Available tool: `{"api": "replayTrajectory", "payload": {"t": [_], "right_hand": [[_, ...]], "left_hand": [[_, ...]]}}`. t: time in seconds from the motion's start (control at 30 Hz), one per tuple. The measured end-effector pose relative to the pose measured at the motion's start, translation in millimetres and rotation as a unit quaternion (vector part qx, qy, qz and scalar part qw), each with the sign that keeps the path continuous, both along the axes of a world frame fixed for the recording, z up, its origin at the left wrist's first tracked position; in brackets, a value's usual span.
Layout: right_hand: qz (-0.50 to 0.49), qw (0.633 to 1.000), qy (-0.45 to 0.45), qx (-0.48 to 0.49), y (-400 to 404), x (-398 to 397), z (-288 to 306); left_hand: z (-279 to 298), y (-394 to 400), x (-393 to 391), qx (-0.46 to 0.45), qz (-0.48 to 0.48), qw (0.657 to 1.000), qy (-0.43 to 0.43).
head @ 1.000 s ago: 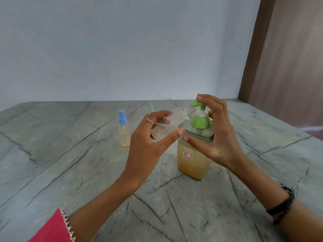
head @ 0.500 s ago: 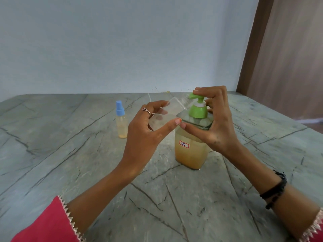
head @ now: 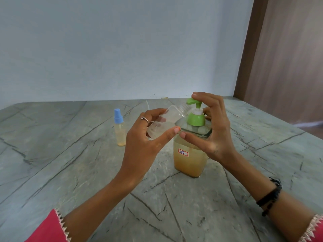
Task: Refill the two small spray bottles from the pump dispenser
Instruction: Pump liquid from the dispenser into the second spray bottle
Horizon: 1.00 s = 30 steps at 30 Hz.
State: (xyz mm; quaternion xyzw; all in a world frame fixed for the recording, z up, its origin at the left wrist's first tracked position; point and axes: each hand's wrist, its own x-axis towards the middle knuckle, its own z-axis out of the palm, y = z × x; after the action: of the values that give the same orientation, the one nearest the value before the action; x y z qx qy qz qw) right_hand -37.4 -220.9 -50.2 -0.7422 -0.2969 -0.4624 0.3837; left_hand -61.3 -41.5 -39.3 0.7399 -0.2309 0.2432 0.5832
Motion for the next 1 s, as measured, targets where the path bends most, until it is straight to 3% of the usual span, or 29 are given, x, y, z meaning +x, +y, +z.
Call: {"api": "replayTrajectory", "payload": {"t": [0.53,1.0], "right_hand": [[0.001,1.0,0.015,0.015,3.1,-1.0,1.3],[-0.041,0.996,0.021,-0.072,0.3,-8.3,5.3]], "left_hand": [[1.2,0.6,1.9,0.006,0.002,1.0,-0.006],[3.4,1.3,0.9,0.01,0.002,1.0,-0.022]]}}
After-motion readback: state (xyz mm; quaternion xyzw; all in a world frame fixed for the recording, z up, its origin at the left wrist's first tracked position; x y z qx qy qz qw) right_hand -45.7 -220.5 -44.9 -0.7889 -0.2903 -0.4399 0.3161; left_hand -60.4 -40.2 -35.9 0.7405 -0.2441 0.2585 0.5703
